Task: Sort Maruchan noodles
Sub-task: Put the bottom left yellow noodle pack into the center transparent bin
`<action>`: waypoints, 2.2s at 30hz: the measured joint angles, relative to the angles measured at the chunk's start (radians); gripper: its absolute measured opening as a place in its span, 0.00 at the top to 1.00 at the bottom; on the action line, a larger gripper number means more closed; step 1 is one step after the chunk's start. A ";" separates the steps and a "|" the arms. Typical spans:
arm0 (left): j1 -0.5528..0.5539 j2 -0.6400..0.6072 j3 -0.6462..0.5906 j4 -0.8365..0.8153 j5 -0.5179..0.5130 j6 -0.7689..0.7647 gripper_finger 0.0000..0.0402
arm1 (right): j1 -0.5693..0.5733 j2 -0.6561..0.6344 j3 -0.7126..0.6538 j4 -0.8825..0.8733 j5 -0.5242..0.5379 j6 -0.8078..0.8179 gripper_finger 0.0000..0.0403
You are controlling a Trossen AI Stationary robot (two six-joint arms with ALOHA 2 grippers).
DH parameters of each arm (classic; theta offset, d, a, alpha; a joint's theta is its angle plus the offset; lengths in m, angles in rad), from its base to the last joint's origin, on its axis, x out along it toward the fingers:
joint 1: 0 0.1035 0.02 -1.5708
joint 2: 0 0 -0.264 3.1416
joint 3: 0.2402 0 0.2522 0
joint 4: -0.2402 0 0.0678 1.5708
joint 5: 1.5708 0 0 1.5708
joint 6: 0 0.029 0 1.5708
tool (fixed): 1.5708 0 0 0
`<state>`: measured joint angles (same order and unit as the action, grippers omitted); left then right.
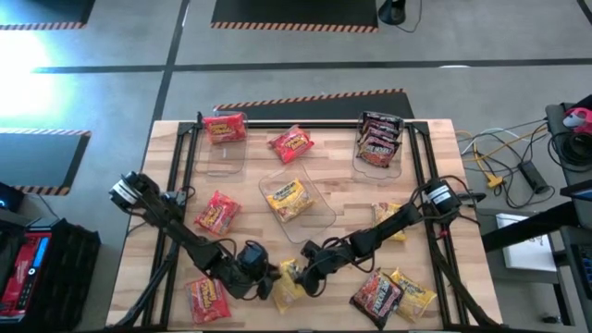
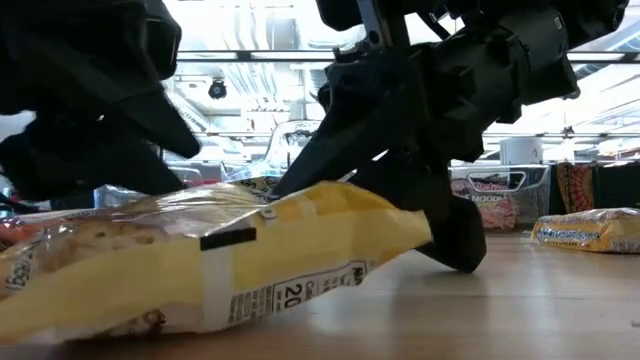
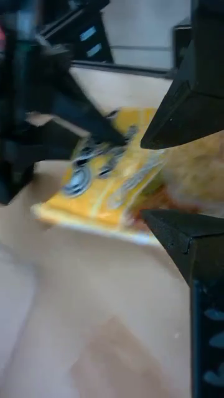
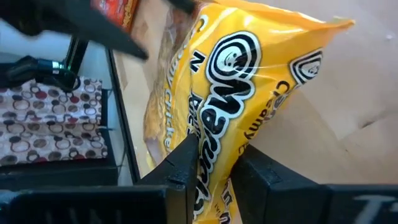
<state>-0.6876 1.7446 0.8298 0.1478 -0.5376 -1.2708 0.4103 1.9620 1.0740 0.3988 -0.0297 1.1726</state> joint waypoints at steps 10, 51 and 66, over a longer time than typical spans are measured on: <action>-0.003 -0.074 0.002 -0.006 -0.071 0.046 0.62 | 0.000 -0.043 0.000 -0.009 -0.027 -0.042 0.83; -0.005 -0.192 0.006 -0.264 -0.179 -0.042 0.62 | -0.080 -0.350 -0.002 -0.277 -0.154 -0.309 0.93; 0.012 -0.192 0.006 -0.301 -0.343 -0.130 0.62 | -0.307 -0.625 -0.001 -0.609 -0.148 -0.651 0.93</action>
<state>-0.6752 1.5524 0.8356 -0.1535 -0.8803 -1.4003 0.1034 1.3371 1.0729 -0.2106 -0.1774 0.5214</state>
